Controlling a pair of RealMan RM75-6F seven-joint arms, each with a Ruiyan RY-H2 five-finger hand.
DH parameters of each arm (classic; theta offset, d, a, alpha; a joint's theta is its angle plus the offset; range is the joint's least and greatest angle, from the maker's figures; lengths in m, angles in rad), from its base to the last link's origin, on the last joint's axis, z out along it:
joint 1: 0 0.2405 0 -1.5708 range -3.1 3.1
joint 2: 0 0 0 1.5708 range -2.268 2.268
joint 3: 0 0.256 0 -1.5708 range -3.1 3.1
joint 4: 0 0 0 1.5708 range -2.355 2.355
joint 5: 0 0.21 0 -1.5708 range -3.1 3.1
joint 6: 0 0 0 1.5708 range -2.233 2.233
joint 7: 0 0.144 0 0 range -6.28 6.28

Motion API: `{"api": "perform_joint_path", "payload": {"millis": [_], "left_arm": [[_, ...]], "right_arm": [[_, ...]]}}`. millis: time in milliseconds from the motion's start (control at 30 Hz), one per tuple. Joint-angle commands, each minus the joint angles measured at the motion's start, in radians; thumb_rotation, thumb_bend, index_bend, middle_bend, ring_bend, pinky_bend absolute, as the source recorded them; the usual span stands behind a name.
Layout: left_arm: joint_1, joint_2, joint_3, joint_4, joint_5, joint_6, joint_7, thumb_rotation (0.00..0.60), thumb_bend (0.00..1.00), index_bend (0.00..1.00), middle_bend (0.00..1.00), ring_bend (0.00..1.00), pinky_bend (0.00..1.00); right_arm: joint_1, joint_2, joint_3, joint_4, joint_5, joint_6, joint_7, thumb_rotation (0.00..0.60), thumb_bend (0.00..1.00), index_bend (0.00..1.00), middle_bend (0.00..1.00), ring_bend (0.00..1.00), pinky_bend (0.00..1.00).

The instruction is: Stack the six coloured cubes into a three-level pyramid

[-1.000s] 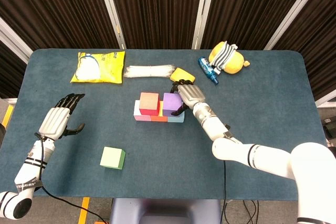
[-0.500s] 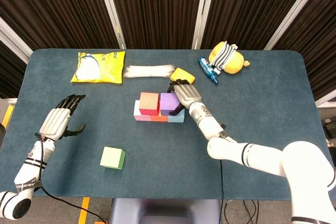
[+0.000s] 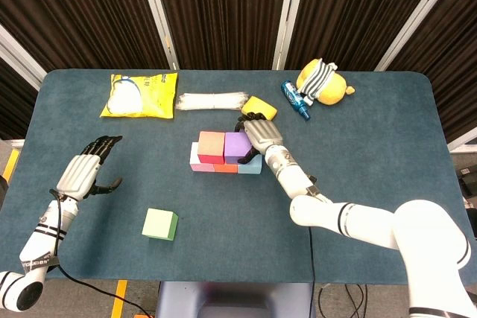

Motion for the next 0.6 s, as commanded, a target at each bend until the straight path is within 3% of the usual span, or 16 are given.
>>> {"api": "perform_joint_path", "payload": {"millis": [33,600], "left_arm": [[0.0,0.0,0.0,0.001,0.0,-0.002,-0.003,0.6,0.33,0.0,0.07,0.0,0.12],[0.0,-0.004,0.002,0.009,0.001,-0.014,-0.013,0.6,0.33,0.0,0.06,0.0,0.12]], "right_arm": [[0.003,-0.002,-0.002,0.002,0.004,0.001,-0.002,0.598,0.19,0.46,0.22,0.02,0.1],[0.008,0.001,-0.006,-0.011,0.018,0.007,-0.002,0.596,0.19,0.46,0.22,0.02,0.09]]}}
